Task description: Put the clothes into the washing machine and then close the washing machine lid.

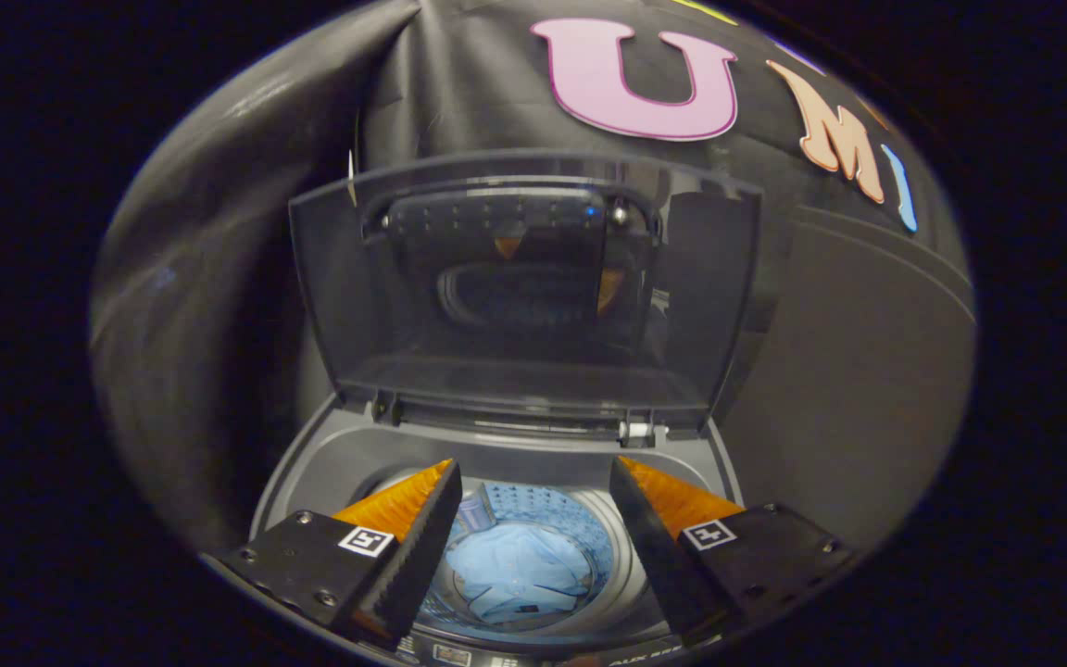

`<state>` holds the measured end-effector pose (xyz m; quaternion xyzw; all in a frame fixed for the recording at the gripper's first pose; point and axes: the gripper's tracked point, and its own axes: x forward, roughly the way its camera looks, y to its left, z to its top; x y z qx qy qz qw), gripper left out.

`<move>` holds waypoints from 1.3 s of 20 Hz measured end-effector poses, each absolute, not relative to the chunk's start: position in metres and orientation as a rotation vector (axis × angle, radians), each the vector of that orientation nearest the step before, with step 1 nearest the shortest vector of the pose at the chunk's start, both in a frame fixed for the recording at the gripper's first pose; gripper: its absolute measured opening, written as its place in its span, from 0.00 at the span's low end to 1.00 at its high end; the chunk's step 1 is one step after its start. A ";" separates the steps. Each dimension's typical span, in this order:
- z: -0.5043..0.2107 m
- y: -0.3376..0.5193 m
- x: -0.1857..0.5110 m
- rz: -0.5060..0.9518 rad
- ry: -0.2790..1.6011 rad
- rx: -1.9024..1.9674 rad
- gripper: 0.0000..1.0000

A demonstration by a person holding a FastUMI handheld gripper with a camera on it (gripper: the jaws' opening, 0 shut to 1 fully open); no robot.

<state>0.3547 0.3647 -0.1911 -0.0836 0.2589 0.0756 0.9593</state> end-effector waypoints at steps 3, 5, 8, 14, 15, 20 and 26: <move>-0.165 0.375 0.363 0.168 0.480 -0.180 0.97; -0.149 0.382 0.367 0.165 0.457 -0.161 0.97; -0.116 0.395 0.380 0.165 0.395 -0.086 0.97; -0.052 0.403 0.404 0.145 0.285 -0.014 0.97; -0.041 0.404 0.409 0.138 0.263 -0.010 0.96; 0.001 0.415 0.449 0.119 0.082 -0.185 0.97; -0.002 0.434 0.490 0.085 0.038 -0.193 0.97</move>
